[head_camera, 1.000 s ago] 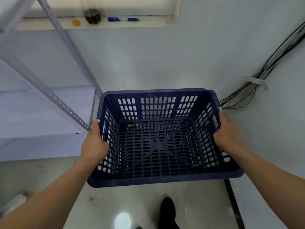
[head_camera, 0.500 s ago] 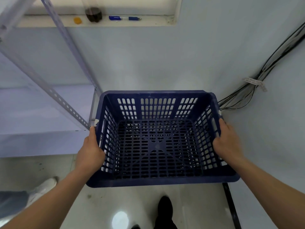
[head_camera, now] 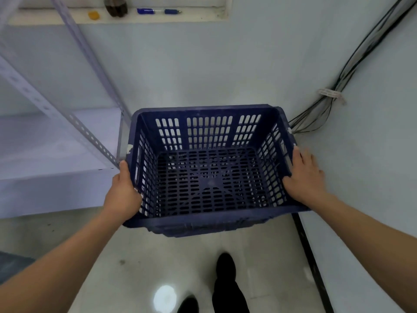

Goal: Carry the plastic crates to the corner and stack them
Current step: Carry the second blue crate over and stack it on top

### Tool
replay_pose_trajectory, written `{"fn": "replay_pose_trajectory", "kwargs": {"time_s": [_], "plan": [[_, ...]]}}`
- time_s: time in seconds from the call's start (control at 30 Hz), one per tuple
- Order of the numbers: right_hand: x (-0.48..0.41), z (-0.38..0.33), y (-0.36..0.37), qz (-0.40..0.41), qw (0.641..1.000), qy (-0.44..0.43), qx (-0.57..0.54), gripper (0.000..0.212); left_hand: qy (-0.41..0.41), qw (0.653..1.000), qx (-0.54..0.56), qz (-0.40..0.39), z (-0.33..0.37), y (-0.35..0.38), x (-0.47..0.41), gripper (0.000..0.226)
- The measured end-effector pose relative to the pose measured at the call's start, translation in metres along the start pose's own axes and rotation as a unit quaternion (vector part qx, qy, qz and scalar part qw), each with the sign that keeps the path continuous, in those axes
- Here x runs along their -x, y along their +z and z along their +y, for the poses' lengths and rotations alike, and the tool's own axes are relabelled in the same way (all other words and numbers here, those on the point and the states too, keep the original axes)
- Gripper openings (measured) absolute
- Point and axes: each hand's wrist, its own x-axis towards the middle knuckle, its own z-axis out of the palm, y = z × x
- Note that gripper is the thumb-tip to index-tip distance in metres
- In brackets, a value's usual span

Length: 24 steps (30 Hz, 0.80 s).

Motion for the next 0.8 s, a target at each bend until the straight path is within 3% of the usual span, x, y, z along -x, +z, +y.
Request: {"fn": "replay_pose_trajectory", "kwargs": {"time_s": [0.2, 0.53, 0.8], "plan": [[0.058, -0.003, 0.033, 0.030, 0.997, 0.061, -0.029, 0.071, 0.025, 0.999, 0.039, 0.024, -0.014, 0.006, 0.041, 0.057], [0.051, 0.000, 0.035, 0.043, 0.997, 0.052, -0.039, 0.055, 0.022, 1.000, -0.012, 0.004, -0.020, 0.010, 0.041, 0.074], [0.050, 0.001, 0.040, 0.065, 0.996, 0.046, -0.032, 0.047, -0.010, 0.999, -0.043, 0.000, -0.017, 0.012, 0.038, 0.072]]}}
